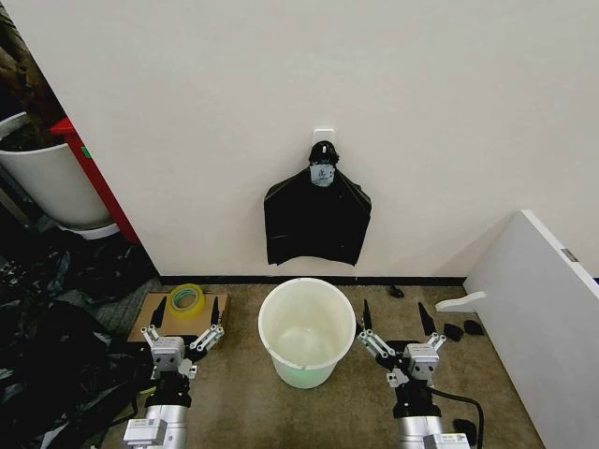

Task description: Place the garbage bag over the trash bin.

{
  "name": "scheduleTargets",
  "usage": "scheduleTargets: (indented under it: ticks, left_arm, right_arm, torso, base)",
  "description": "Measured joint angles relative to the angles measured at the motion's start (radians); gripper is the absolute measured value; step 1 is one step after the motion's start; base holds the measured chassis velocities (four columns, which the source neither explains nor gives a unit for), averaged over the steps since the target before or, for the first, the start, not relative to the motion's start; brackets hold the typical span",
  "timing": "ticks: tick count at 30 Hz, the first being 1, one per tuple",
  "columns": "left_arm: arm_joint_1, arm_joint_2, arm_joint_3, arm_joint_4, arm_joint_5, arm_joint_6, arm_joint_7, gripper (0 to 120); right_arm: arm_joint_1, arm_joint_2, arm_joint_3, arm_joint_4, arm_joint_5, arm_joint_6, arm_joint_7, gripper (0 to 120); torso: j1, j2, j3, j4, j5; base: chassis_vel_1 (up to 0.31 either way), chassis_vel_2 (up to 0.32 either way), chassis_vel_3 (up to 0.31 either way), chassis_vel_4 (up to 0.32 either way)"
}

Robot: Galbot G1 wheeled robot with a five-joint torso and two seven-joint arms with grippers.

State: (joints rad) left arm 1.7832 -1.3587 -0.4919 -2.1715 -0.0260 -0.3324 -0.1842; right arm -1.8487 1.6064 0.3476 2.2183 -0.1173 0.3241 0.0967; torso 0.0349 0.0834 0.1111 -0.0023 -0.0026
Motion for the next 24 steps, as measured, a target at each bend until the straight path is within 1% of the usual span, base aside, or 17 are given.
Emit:
scheduleTargets:
  ticks: [21,24]
  left_arm:
    - [0.004,-0.002,0.001,0.0,0.005,-0.005,0.008,100]
    - [0.007,-0.002,-0.002,0.003,0.005,-0.007,0.008,100]
  right_arm:
    - [0.022,-0.017,-0.01,-0.021,0.04,-0.024,-0.004,100]
    - [0.053,-0.037,-0.021,-0.022,0.114,-0.054,-0.02,100]
  torso:
    - [0.0,0.0,0.0,0.0,0.0001]
    - [0.0,0.0,0.0,0.0,0.0001]
  base:
    - [0.0,0.0,0.0,0.0]
    - [0.0,0.0,0.0,0.0]
